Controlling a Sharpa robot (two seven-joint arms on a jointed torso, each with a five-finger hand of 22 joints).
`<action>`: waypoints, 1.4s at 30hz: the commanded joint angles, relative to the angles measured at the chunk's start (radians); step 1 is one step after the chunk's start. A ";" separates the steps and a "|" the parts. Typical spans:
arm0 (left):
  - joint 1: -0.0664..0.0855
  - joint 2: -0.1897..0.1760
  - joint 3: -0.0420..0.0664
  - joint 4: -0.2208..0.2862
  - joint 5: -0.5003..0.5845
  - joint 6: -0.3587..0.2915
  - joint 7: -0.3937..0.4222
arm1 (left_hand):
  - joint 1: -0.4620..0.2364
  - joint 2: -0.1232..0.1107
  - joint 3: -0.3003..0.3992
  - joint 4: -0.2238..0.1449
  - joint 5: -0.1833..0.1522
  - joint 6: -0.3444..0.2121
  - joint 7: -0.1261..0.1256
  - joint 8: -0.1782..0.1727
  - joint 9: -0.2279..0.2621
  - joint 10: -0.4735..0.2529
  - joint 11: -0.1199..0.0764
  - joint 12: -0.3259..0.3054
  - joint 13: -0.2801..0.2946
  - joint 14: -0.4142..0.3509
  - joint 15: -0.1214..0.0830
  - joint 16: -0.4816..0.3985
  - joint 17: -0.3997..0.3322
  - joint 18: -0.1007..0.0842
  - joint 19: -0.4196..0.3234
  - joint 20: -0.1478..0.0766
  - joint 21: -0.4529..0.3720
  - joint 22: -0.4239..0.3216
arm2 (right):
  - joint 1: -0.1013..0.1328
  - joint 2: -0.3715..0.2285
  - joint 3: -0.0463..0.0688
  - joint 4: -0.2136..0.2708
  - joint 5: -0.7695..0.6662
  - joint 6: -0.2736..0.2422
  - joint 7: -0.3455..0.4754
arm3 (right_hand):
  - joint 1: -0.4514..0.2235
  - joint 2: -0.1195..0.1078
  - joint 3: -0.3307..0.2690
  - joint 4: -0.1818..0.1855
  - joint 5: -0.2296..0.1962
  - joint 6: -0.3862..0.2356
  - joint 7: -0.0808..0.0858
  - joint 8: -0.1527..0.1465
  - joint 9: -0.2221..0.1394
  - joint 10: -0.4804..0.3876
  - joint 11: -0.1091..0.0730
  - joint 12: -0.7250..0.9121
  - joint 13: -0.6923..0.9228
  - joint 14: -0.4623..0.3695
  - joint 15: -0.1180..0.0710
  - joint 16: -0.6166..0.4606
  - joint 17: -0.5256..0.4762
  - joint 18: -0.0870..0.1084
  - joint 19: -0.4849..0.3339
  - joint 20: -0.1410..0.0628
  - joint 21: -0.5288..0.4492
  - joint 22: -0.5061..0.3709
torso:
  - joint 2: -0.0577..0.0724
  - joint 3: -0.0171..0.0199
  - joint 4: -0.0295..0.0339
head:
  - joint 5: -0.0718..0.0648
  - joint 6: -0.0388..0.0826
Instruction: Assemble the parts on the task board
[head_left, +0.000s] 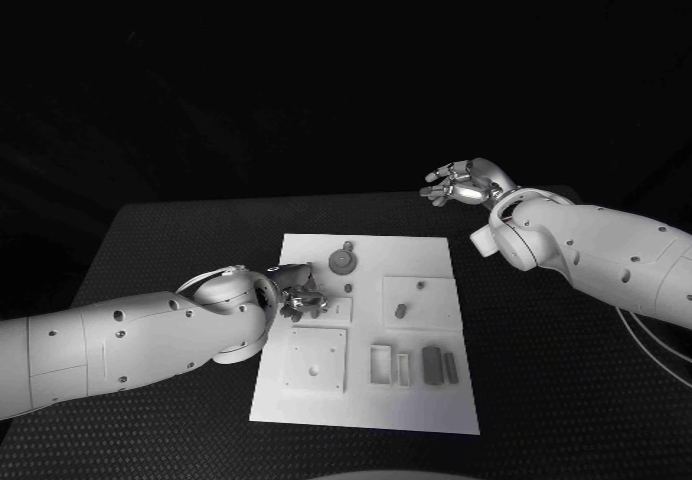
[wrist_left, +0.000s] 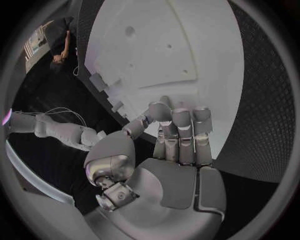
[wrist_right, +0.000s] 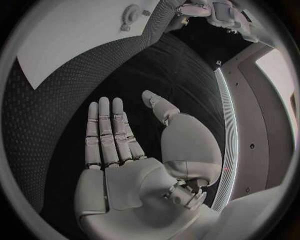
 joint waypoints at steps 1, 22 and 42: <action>-0.001 0.001 0.000 0.004 -0.011 -0.024 0.013 | 0.032 0.018 -0.001 0.005 0.005 0.046 -0.038 0.000 0.001 -0.030 -0.023 0.005 -0.001 0.002 -0.006 0.004 -0.002 -0.001 0.007 -0.112 0.004 0.017 | 0.000 0.001 0.000 0.001 0.001 0.012 0.010 | -0.012 -0.001 -0.005 -0.001 0.007 0.016 0.018 0.005 -0.002 -0.118 0.077 0.007 -0.001 -0.002 0.005 -0.006 0.002 -0.011 -0.001 0.002 -0.004 0.002 | 0.000 0.0002 0.0002 | -0.001 0.000; -0.002 0.006 0.000 -0.003 -0.010 0.012 0.011 | 0.033 0.016 -0.003 0.009 0.004 0.044 -0.038 -0.002 0.001 -0.029 -0.023 0.007 -0.003 0.003 -0.007 0.006 -0.003 -0.001 0.009 -0.113 0.005 0.017 | 0.000 0.001 0.000 0.002 0.001 0.013 0.009 | -0.012 -0.001 -0.006 -0.001 0.008 0.016 0.018 0.006 -0.002 -0.118 0.077 0.008 -0.003 -0.002 0.005 -0.007 0.003 -0.011 0.000 0.002 -0.005 0.003 | 0.000 0.0005 0.0007 | -0.001 -0.003; -0.012 0.013 0.000 -0.021 -0.010 0.026 0.011 | 0.035 0.014 -0.003 0.011 0.003 0.042 -0.038 -0.003 0.001 -0.029 -0.023 0.008 -0.004 0.003 -0.008 0.006 -0.004 -0.001 0.009 -0.113 0.004 0.017 | 0.000 0.000 0.000 0.003 0.002 0.014 0.009 | -0.013 0.000 -0.006 -0.001 0.009 0.016 0.018 0.006 -0.003 -0.118 0.077 0.009 -0.005 -0.002 0.005 -0.008 0.003 -0.011 0.000 0.002 -0.007 0.004 | 0.000 0.0004 0.0000 | -0.002 -0.007</action>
